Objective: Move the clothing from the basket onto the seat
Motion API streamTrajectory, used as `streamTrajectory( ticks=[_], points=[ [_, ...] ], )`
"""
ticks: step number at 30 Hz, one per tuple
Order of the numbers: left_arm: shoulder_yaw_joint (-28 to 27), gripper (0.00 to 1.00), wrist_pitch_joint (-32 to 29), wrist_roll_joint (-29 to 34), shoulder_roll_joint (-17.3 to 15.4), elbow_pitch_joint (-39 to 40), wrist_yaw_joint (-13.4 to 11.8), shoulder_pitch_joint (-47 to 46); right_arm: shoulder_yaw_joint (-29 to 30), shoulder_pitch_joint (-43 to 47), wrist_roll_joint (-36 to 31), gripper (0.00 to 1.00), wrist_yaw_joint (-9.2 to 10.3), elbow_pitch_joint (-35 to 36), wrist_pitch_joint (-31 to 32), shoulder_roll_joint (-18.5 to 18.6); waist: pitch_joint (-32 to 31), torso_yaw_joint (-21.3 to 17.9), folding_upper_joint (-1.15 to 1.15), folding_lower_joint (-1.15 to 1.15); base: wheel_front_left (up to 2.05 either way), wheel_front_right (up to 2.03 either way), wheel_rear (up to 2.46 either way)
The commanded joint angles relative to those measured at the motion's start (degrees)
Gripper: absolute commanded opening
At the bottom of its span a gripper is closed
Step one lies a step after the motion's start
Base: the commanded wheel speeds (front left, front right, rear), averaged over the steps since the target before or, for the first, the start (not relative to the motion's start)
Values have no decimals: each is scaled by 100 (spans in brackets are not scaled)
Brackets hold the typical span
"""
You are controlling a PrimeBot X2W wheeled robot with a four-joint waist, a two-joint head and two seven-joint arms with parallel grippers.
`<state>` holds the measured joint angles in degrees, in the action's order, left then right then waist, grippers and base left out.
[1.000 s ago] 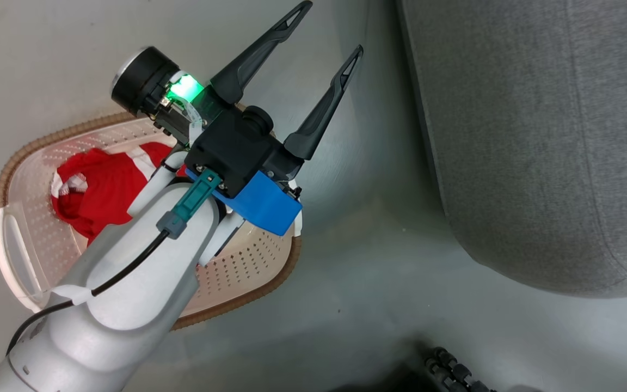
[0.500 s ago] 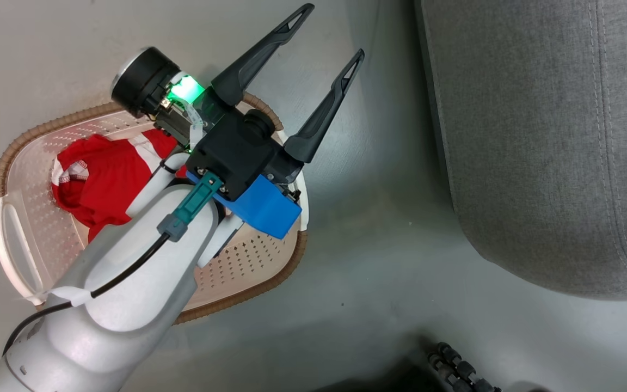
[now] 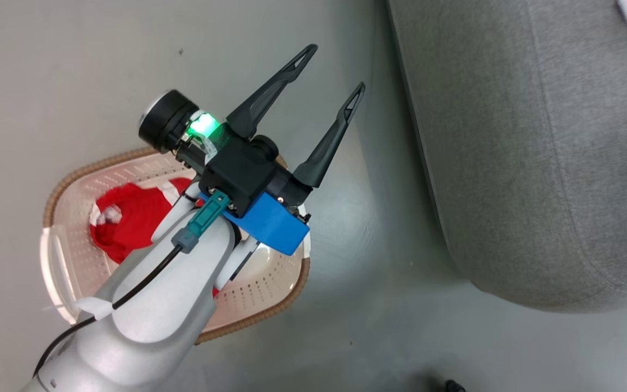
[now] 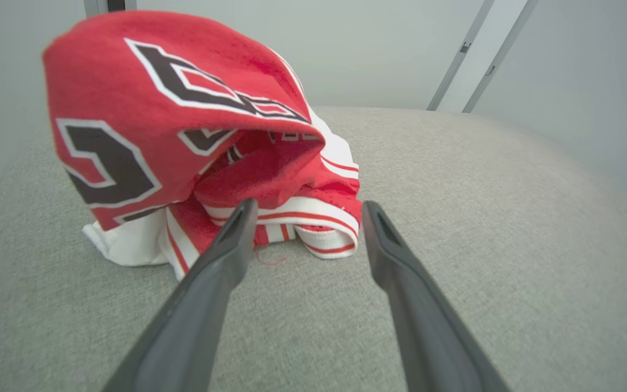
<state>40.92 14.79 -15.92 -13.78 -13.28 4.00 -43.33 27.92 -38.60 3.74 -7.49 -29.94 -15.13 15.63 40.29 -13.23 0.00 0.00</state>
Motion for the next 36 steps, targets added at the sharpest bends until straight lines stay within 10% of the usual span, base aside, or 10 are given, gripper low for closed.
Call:
streamTrajectory(
  ticks=[1,19,36],
  points=[
    [-67,100,28,-35,4,-31,-39,81,4,205,-22,100,-1,122,-4,-66,-373,35,0,0,0,0,0],
    [-1639,100,45,55,325,379,-158,1734,-1611,2102,57,100,-1,2349,-3,-871,-2143,569,0,0,0,0,0],
    [-3230,100,42,443,791,454,142,2934,-2240,2672,-48,100,-1,2523,-3,-1179,-2942,1267,0,0,0,0,0]
  ],
)
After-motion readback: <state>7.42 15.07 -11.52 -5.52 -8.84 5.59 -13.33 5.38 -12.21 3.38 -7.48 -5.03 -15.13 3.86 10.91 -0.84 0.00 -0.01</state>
